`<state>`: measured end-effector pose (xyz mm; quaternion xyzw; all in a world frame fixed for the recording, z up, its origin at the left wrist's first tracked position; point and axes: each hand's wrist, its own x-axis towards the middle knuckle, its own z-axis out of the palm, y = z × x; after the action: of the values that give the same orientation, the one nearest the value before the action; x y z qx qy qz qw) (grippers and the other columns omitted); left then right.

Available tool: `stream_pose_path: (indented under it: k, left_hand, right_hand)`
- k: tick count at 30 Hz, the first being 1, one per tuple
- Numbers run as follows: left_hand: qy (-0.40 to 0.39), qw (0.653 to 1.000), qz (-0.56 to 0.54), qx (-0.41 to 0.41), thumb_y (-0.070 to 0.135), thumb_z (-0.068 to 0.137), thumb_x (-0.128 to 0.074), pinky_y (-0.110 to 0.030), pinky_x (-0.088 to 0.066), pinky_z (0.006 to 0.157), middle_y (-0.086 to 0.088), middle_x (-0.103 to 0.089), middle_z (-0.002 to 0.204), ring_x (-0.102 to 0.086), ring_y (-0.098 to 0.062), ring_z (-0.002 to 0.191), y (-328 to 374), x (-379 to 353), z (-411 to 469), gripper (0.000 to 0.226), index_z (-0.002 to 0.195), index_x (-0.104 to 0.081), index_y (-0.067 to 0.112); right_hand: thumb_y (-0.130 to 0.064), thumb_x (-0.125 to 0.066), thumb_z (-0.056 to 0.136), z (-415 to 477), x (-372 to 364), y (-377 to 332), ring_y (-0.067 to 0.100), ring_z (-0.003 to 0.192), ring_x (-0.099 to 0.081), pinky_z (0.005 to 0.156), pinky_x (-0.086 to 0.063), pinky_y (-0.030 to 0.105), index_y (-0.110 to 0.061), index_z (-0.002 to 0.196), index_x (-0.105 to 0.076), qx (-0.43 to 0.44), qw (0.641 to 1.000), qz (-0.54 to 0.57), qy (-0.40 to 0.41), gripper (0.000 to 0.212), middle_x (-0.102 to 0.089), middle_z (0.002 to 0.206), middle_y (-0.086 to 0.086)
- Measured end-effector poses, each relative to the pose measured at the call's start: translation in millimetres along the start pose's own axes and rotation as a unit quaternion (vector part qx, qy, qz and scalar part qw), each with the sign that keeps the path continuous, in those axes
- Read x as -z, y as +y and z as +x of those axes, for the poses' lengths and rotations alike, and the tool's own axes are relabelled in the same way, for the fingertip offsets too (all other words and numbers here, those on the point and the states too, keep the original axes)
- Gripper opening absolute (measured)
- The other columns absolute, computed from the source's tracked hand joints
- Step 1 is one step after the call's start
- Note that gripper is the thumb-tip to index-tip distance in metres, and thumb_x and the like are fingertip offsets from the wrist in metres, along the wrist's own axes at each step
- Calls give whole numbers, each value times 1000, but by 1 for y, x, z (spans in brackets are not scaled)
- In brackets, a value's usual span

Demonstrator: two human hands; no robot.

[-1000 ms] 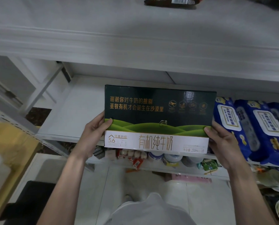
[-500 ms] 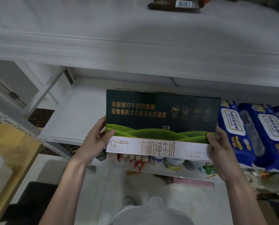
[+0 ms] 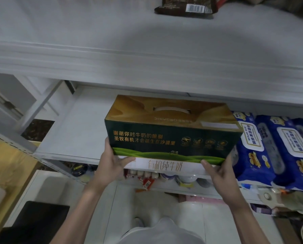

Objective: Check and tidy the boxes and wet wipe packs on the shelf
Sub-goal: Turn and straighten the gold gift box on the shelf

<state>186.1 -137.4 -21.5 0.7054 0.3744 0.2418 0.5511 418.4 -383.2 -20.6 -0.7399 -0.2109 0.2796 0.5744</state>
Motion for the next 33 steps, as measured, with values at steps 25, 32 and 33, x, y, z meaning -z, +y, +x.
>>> stream_pose_path:
  k: [25,32,33]
  left_hand:
    - [93,995,-20,-18,18,88,-76,-46,-49,109,10,-65,131,-60,-10,125,-7,-33,12,69,147,-41,20]
    - [16,998,-19,-64,7,87,-75,-25,-44,111,6,-34,157,-43,-11,141,-21,-70,-54,84,155,-30,30]
    - [28,997,-13,-71,16,89,-74,-23,-47,106,6,-42,150,-49,-14,135,-20,-65,-52,73,149,-38,32]
  right_hand:
    - [-56,-56,90,47,-113,-6,31,147,-39,124,-35,48,-29,165,-15,-3,990,64,128,90,-22,163,8]
    - [-34,-45,110,113,-71,-24,2,125,-59,102,-44,16,-23,157,-39,2,995,72,62,48,-55,136,-17]
    - [-34,-44,111,113,-70,-28,9,129,-58,107,-43,23,-19,158,-39,-6,995,72,70,50,-56,140,-10]
